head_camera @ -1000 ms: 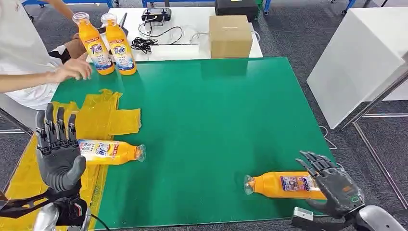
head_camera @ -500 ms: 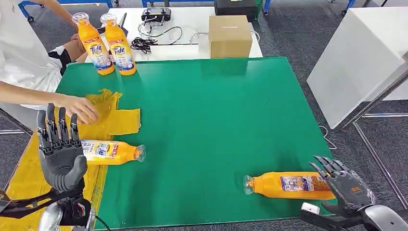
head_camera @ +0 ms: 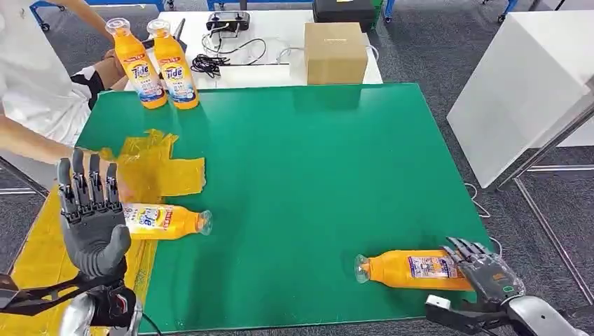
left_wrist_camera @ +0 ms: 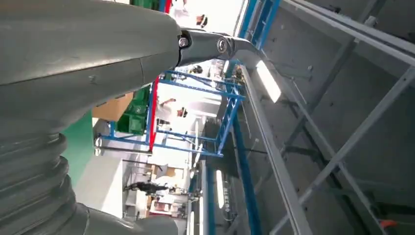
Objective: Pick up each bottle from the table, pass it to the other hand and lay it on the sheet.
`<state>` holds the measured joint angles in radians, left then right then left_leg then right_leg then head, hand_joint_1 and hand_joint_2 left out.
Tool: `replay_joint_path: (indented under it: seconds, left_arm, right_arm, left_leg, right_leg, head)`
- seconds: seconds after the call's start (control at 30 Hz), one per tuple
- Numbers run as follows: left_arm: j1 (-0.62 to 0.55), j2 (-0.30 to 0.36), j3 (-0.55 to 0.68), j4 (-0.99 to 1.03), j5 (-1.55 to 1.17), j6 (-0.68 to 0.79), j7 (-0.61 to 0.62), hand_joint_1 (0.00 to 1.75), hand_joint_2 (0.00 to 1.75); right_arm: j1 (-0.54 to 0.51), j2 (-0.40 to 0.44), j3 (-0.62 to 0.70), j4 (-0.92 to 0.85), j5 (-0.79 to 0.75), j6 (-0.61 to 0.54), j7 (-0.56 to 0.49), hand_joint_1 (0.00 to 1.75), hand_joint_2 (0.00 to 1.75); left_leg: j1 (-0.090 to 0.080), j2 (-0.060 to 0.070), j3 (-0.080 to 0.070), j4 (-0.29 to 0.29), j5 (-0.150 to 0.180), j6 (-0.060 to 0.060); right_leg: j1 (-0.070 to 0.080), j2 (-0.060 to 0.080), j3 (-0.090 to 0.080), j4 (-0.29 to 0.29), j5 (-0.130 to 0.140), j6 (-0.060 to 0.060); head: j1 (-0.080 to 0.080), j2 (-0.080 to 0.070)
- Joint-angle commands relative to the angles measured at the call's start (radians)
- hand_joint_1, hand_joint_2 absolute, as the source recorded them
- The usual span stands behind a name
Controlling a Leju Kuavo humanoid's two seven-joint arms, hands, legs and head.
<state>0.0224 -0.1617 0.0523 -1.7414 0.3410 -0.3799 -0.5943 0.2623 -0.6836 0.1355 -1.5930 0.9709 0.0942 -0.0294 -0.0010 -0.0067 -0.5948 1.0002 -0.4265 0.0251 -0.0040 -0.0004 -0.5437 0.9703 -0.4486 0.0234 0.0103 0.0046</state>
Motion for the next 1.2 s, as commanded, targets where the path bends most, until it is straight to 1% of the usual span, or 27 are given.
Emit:
replay_joint_path:
  seconds: [0.03,0.07,0.1,0.13,0.33,0.43,0.53,0.57,0.6,0.67,0.73,0.77,0.8,0.83,0.87,0.9,0.93,0.97,1.0,1.03,1.07,1.1,1.17,1.2]
  left_arm:
    - [-0.055,-0.003,-0.036,0.082,-0.003,0.008,0.001,0.00,1.75]
    - [-0.055,-0.003,-0.036,0.082,-0.003,0.008,0.001,0.00,1.75]
    - [-0.055,-0.002,-0.039,0.085,-0.001,0.008,0.000,0.00,1.75]
    - [-0.057,-0.002,-0.038,0.087,0.000,0.010,0.000,0.00,1.75]
    - [-0.060,-0.003,-0.042,0.092,0.003,0.011,0.002,0.00,1.75]
    - [-0.057,-0.005,-0.042,0.086,0.003,0.016,0.004,0.00,1.75]
    - [-0.038,-0.007,-0.037,0.061,-0.001,0.017,0.014,0.00,1.75]
    - [-0.032,-0.005,-0.040,0.055,-0.009,0.019,0.021,0.00,1.75]
    - [-0.025,0.001,-0.050,0.048,-0.041,0.035,0.034,0.00,1.75]
    - [-0.020,0.022,-0.083,0.059,-0.101,0.076,0.054,0.00,1.75]
    - [-0.020,0.021,-0.085,0.063,-0.102,0.078,0.052,0.00,1.75]
    - [-0.020,0.021,-0.085,0.063,-0.102,0.078,0.052,0.00,1.75]
    - [-0.021,0.022,-0.086,0.067,-0.102,0.079,0.050,0.00,1.75]
    - [-0.022,0.022,-0.086,0.067,-0.102,0.079,0.050,0.00,1.75]
    - [-0.022,0.022,-0.086,0.067,-0.102,0.079,0.050,0.00,1.75]
    - [-0.023,0.031,-0.094,0.070,-0.118,0.093,0.063,0.00,1.75]
    - [-0.022,0.046,-0.119,0.081,-0.149,0.111,0.095,0.00,1.75]
    - [-0.026,0.072,-0.163,0.114,-0.190,0.132,0.128,0.00,1.75]
    - [-0.035,0.091,-0.197,0.149,-0.226,0.147,0.149,0.00,1.75]
    - [-0.045,0.106,-0.226,0.180,-0.263,0.161,0.161,0.00,1.75]
    - [-0.069,0.139,-0.283,0.229,-0.324,0.168,0.193,0.00,1.75]
    - [-0.084,0.153,-0.312,0.256,-0.346,0.169,0.202,0.00,1.75]
    - [-0.113,0.156,-0.350,0.296,-0.357,0.162,0.209,0.00,1.75]
    - [-0.133,0.160,-0.375,0.321,-0.361,0.158,0.232,0.00,1.75]
  right_arm:
    - [-0.085,0.006,0.154,0.189,-0.029,0.043,0.025,1.75,1.75]
    - [-0.085,0.006,0.154,0.189,-0.029,0.043,0.025,1.75,1.75]
    - [-0.084,-0.003,0.160,0.188,-0.044,0.052,0.030,1.52,1.75]
    - [-0.087,-0.006,0.166,0.191,-0.046,0.054,0.033,1.75,1.75]
    - [-0.100,-0.011,0.191,0.211,-0.050,0.065,0.039,1.75,1.75]
    - [-0.129,0.029,0.201,0.225,-0.034,0.003,0.044,1.75,1.75]
    - [-0.159,0.138,0.167,0.213,0.030,-0.140,0.021,1.75,1.75]
    - [-0.164,0.168,0.155,0.198,0.043,-0.166,0.016,1.75,1.75]
    - [-0.161,0.225,0.118,0.168,0.056,-0.235,-0.001,1.75,1.75]
    - [-0.160,0.332,0.053,0.128,0.049,-0.310,-0.035,1.75,1.75]
    - [-0.162,0.336,0.056,0.125,0.054,-0.307,-0.034,1.75,1.75]
    - [-0.162,0.336,0.056,0.125,0.054,-0.307,-0.034,1.75,1.75]
    - [-0.158,0.334,0.051,0.125,0.053,-0.309,-0.034,1.75,1.75]
    - [-0.156,0.331,0.048,0.126,0.052,-0.309,-0.034,1.75,1.75]
    - [-0.156,0.331,0.048,0.126,0.052,-0.309,-0.034,1.75,1.75]
    - [-0.152,0.356,0.019,0.123,0.031,-0.347,-0.063,1.75,1.75]
    - [-0.153,0.428,-0.034,0.116,-0.039,-0.422,-0.124,1.75,1.75]
    - [-0.162,0.504,-0.066,0.096,-0.153,-0.418,-0.201,1.75,1.75]
    - [-0.172,0.544,-0.075,0.080,-0.203,-0.423,-0.229,1.75,1.75]
    - [-0.184,0.579,-0.077,0.070,-0.224,-0.438,-0.236,1.75,1.75]
    - [-0.208,0.617,-0.073,0.064,-0.309,-0.426,-0.264,1.75,1.75]
    - [-0.227,0.639,-0.069,0.068,-0.350,-0.424,-0.276,1.75,1.75]
    - [-0.265,0.671,-0.056,0.093,-0.388,-0.430,-0.284,1.75,1.75]
    - [-0.290,0.692,-0.049,0.119,-0.423,-0.433,-0.292,1.75,1.75]
  left_leg:
    - [0.002,0.000,0.004,-0.002,-0.001,-0.001]
    - [0.002,0.000,0.005,-0.002,-0.001,-0.001]
    - [0.001,0.000,0.006,-0.002,0.000,-0.001]
    - [0.002,-0.001,0.007,-0.002,0.000,-0.001]
    - [0.002,0.000,0.009,-0.001,-0.001,0.000]
    - [0.003,0.001,0.012,-0.002,-0.003,0.000]
    - [0.004,0.003,0.014,-0.004,-0.003,0.000]
    - [0.003,0.004,0.013,-0.002,-0.003,0.001]
    - [0.004,0.006,0.014,-0.003,-0.004,0.000]
    - [0.003,0.007,0.015,-0.003,-0.004,0.000]
    - [0.004,0.008,0.016,-0.005,-0.003,-0.002]
    - [0.003,0.005,0.013,-0.003,-0.003,-0.001]
    - [0.003,0.004,0.014,-0.003,-0.003,-0.002]
    - [0.002,0.004,0.012,-0.001,-0.003,0.001]
    - [0.002,0.003,0.014,-0.003,-0.004,0.000]
    - [0.002,0.003,0.013,-0.002,-0.003,0.000]
    - [0.002,0.003,0.012,-0.001,-0.003,0.001]
    - [0.003,0.003,0.015,-0.002,-0.004,-0.001]
    - [0.002,0.003,0.011,-0.002,-0.002,0.000]
    - [0.002,0.004,0.010,-0.003,-0.002,0.000]
    - [0.002,0.004,0.011,-0.004,-0.002,-0.001]
    - [0.002,0.004,0.008,-0.003,-0.002,0.000]
    - [0.003,0.006,0.011,-0.005,-0.002,-0.002]
    - [0.001,0.004,0.008,-0.002,-0.002,0.000]
  right_leg:
    - [0.002,-0.001,0.005,-0.004,0.000,0.000]
    - [0.002,-0.001,0.007,-0.004,0.000,0.000]
    - [0.001,-0.002,0.007,-0.004,0.000,0.000]
    - [0.002,-0.002,0.008,-0.005,0.000,0.000]
    - [0.001,-0.002,0.007,-0.003,0.000,0.000]
    - [0.002,-0.001,0.005,-0.004,0.000,0.001]
    - [0.003,0.001,0.007,-0.007,0.000,0.002]
    - [0.003,0.003,0.009,-0.005,0.000,0.002]
    - [0.003,0.005,0.014,-0.005,0.000,0.002]
    - [0.003,0.008,0.013,-0.004,0.000,0.002]
    - [0.003,0.008,0.015,-0.007,0.001,0.001]
    - [0.003,0.006,0.012,-0.004,0.000,0.002]
    - [0.003,0.005,0.013,-0.005,-0.001,0.001]
    - [0.001,0.005,0.011,-0.002,-0.001,0.003]
    - [0.002,0.004,0.014,-0.003,-0.002,0.002]
    - [0.002,0.004,0.013,-0.003,-0.002,0.003]
    - [0.002,0.004,0.012,-0.002,-0.002,0.003]
    - [0.003,0.004,0.015,-0.004,-0.003,0.003]
    - [0.002,0.004,0.011,-0.003,-0.002,0.003]
    - [0.002,0.004,0.010,-0.003,-0.001,0.003]
    - [0.002,0.005,0.011,-0.004,-0.001,0.002]
    - [0.002,0.004,0.008,-0.002,-0.001,0.003]
    - [0.003,0.006,0.010,-0.004,-0.001,0.001]
    - [0.001,0.004,0.007,-0.002,-0.001,0.003]
  head:
    - [0.000,0.000]
    - [0.000,0.000]
    - [0.000,0.000]
    - [0.000,0.000]
    - [0.001,0.000]
    - [0.001,0.000]
    - [0.000,0.000]
    - [0.000,0.000]
    - [0.001,0.000]
    - [0.000,0.000]
    - [0.000,0.000]
    - [0.000,0.000]
    - [0.000,0.000]
    - [0.000,0.000]
    - [0.000,0.000]
    - [0.000,0.000]
    - [0.000,0.000]
    - [0.000,0.000]
    - [0.000,0.000]
    - [0.000,0.000]
    - [0.000,0.000]
    - [0.001,0.000]
    - [0.000,0.000]
    - [0.000,0.000]
